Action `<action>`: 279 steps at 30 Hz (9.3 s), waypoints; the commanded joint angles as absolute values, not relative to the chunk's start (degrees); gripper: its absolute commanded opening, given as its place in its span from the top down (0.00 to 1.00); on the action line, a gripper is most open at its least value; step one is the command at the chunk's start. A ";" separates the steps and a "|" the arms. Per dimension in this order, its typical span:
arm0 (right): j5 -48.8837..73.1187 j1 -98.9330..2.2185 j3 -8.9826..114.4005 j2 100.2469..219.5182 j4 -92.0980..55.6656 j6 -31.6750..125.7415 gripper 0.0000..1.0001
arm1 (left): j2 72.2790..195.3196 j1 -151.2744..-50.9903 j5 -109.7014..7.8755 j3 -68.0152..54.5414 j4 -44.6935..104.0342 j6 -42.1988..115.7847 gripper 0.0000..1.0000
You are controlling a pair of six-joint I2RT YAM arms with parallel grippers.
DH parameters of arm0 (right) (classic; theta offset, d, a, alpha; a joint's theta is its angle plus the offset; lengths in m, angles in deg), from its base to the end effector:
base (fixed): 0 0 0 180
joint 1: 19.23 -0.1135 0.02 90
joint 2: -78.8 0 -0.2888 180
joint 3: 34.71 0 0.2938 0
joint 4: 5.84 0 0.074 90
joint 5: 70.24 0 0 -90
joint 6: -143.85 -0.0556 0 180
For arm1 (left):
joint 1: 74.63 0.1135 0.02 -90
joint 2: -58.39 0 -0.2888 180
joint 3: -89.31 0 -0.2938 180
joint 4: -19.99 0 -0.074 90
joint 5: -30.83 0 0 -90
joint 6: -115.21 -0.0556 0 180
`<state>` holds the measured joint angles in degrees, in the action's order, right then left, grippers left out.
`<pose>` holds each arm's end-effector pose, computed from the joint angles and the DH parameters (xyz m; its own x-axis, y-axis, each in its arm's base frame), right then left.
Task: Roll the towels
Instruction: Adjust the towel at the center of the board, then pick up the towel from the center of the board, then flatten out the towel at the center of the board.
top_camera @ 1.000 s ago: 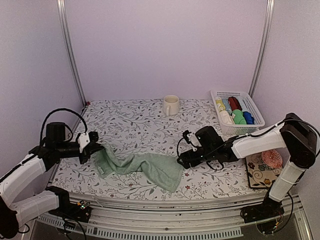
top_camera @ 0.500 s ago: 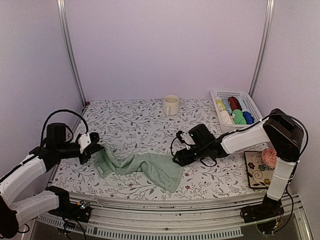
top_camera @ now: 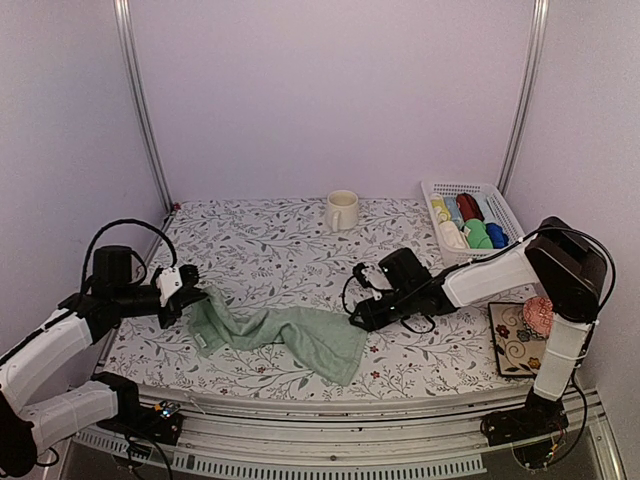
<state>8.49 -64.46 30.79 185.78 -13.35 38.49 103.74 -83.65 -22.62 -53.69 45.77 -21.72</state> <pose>0.2802 0.2979 0.0981 -0.7208 -0.3577 -0.5937 -0.6177 0.7201 0.3160 0.1982 -0.0650 0.2097 0.0693 0.5832 -0.8094 0.8233 0.4248 0.3765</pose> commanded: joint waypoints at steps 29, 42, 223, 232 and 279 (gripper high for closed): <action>11.83 -62.77 24.66 175.39 -12.10 41.11 0.98 | 109.31 -84.74 -24.33 -51.88 62.03 -40.05 0.13; 12.36 -62.76 25.22 176.35 -12.26 40.84 0.98 | 102.22 -85.47 -16.21 -52.79 70.56 -46.71 0.34; 28.20 -49.55 29.25 171.71 -13.48 48.16 0.98 | 134.80 -92.45 -42.73 -42.17 32.21 -18.67 1.00; 26.53 -49.57 25.22 169.19 -14.38 45.22 0.98 | 132.79 -92.48 -40.32 -44.10 35.21 -21.89 1.00; 19.87 -59.56 17.80 123.08 -22.06 45.08 0.98 | 85.02 -92.76 -31.50 -39.24 59.62 -17.78 1.00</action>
